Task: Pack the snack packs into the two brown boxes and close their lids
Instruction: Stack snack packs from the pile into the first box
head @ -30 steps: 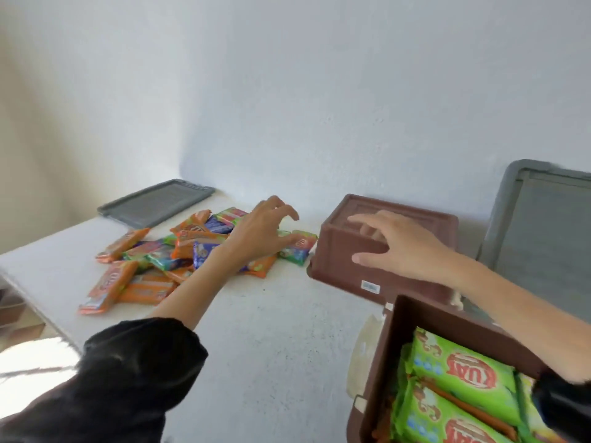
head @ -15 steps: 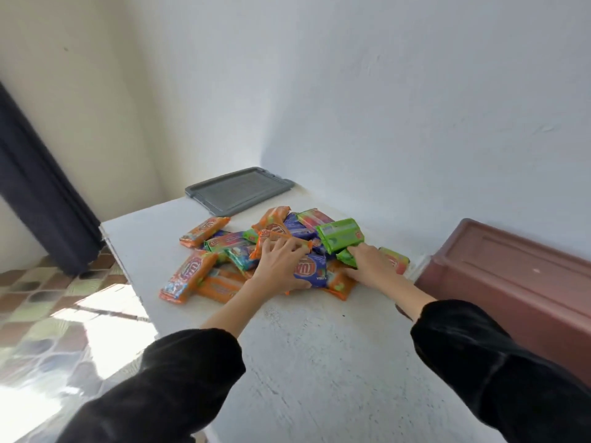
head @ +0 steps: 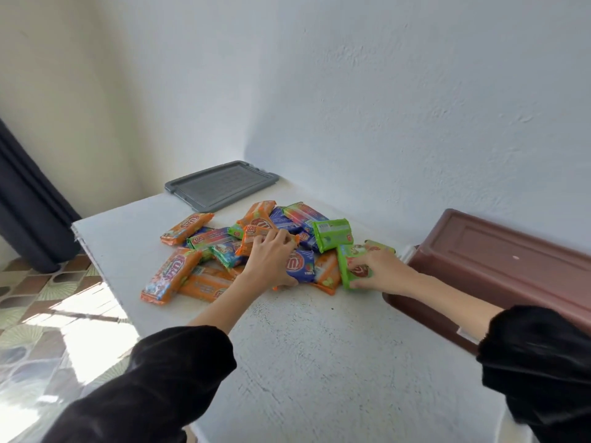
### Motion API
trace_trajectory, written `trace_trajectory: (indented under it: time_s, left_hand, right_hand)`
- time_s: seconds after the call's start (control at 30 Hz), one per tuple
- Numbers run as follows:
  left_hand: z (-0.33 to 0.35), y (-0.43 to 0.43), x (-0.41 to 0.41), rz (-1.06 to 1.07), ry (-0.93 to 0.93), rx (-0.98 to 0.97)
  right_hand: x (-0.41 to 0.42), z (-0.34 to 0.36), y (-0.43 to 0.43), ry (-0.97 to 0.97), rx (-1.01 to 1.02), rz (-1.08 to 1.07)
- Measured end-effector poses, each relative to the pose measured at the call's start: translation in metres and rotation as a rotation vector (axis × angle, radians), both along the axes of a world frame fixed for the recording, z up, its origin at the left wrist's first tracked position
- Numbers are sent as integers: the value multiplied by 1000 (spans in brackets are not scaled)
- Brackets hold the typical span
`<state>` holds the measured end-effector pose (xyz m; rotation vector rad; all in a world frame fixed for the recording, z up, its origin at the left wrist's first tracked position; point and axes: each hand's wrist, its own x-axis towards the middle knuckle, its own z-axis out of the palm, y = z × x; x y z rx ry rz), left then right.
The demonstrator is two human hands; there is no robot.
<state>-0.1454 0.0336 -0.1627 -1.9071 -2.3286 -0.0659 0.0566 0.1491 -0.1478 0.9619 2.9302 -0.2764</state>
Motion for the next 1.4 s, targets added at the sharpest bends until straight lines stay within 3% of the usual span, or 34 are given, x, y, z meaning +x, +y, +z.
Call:
trace_trajectory:
  time_s: [0.13,0.27,0.47,0.67,0.87,1.07,1.27,1.4]
  left_hand:
    - [2,1,7,-20,33,-20]
    - [10,-3,9,-6,29,-37]
    - [32,-19,11,-17,-95,-20]
    - [83,-22,39,-115,-106,85]
    - [136,-24,101,-306,-92,177]
    - [168,-38,190,-581,-131,174]
    - [157,-67,266,-875,-232,-28]
    - [125,-80,310,-1036,-170,-217]
  right_hand:
    - [-21,-15,-1,77,-98,-331]
    - [-39,-23,-3,27,-57,-439]
    - [-25,21,-16,139,-299,-403]
    - [30,99,-43,194,-132,-300]
    - [119,158,-84,275,-29,-345]
    - [213,173,-147,263,4,-424]
    - [294,151,-209,155,-50,-444]
    - [338,121,-239,45,-140,-467]
